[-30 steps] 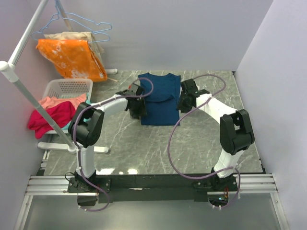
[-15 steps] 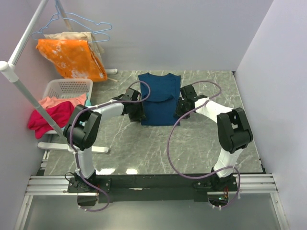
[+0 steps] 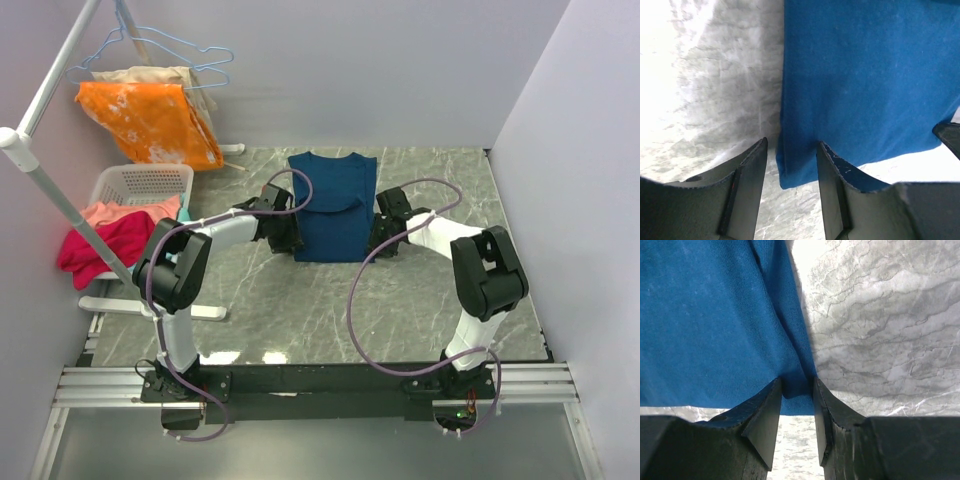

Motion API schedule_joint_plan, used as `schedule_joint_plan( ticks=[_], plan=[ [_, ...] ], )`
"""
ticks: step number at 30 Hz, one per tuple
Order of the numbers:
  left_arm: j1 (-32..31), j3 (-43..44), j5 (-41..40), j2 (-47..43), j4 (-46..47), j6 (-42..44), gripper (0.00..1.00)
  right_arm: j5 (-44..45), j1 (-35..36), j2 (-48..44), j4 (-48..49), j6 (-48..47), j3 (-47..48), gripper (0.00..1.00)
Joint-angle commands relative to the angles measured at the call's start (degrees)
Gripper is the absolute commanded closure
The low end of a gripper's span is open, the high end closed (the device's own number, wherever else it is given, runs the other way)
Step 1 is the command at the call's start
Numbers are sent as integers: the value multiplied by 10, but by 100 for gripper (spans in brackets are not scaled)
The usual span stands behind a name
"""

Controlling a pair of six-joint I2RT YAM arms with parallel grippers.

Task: Fold and stack the t-shirts
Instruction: Fold the tshirt

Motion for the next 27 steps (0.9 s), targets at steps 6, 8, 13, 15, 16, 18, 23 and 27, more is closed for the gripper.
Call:
schedule_joint_plan(
  ticks=[6, 8, 13, 15, 16, 18, 23, 27],
  plan=[
    [-3, -28, 56, -9, 29, -25, 56, -16, -2, 5, 18, 1, -43, 67],
    [-5, -24, 56, -4, 32, -27, 59, -27, -1, 6, 19, 1, -46, 72],
    [-8, -23, 49, 2, 30, -28, 88, -43, -1, 6, 17, 0, -51, 100],
    [-9, -25, 49, 0, 22, -26, 99, -47, -2, -1, 17, 2, -57, 100],
    [-9, -28, 43, -10, 20, -26, 99, -47, -1, -14, 19, 2, -60, 100],
    [-12, -40, 31, -26, 13, -27, 99, -48, 0, -30, 18, 6, -68, 100],
    [-16, -57, -16, -112, -15, -25, 99, -51, 4, -102, 6, 16, -85, 100],
    [-22, -58, -32, -169, -37, -27, 99, -56, 8, -163, -9, 25, -90, 100]
  ],
)
